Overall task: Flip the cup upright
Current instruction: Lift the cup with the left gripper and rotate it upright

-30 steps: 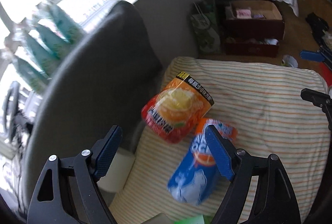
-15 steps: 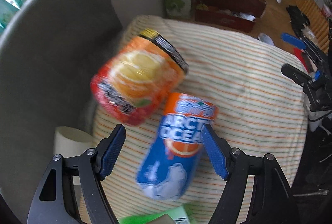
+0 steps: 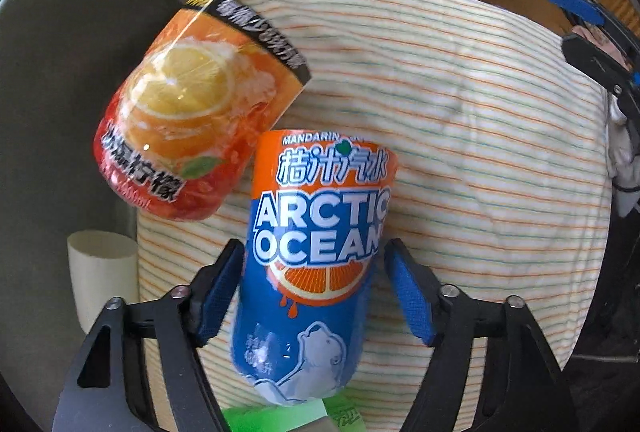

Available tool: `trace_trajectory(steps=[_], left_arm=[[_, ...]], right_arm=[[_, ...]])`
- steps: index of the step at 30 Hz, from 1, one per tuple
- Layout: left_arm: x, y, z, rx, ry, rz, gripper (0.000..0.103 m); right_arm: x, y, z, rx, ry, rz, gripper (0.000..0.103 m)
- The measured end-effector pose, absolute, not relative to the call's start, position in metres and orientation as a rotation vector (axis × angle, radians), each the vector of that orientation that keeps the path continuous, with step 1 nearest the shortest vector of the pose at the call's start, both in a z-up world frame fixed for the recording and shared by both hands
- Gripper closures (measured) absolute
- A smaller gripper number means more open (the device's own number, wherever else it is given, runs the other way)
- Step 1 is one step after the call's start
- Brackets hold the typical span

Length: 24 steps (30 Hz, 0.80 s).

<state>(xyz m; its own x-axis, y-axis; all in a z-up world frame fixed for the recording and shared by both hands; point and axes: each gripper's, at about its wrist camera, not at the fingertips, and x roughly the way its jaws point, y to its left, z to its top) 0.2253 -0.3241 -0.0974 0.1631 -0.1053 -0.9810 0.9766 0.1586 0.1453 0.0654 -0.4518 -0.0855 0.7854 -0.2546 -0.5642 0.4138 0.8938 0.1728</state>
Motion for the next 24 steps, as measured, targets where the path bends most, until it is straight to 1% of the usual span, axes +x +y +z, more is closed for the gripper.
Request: trace_trajectory(steps=[1,6,16,24], left_arm=[[0.227,-0.324,-0.098,1.078,1.079,-1.032,0.04],[0.231,-0.317,-0.092,1.018,1.073,-1.005,0.042],[0.231,-0.297,-0.059,0.829,1.043,-0.978,0.044],[0.202,-0.278,-0.044,0.732,1.046,-0.953,0.044]], right_arm=[[0.064,-0.452,-0.085,0.298,0.56,-0.366,0.004],[0.059,-0.452,-0.083,0.302,0.549,-0.366,0.004],[0.038,-0.451,-0.076,0.299,0.524,-0.356,0.004],[0.021,-0.443,-0.07,0.289,0.506,-0.326,0.004]])
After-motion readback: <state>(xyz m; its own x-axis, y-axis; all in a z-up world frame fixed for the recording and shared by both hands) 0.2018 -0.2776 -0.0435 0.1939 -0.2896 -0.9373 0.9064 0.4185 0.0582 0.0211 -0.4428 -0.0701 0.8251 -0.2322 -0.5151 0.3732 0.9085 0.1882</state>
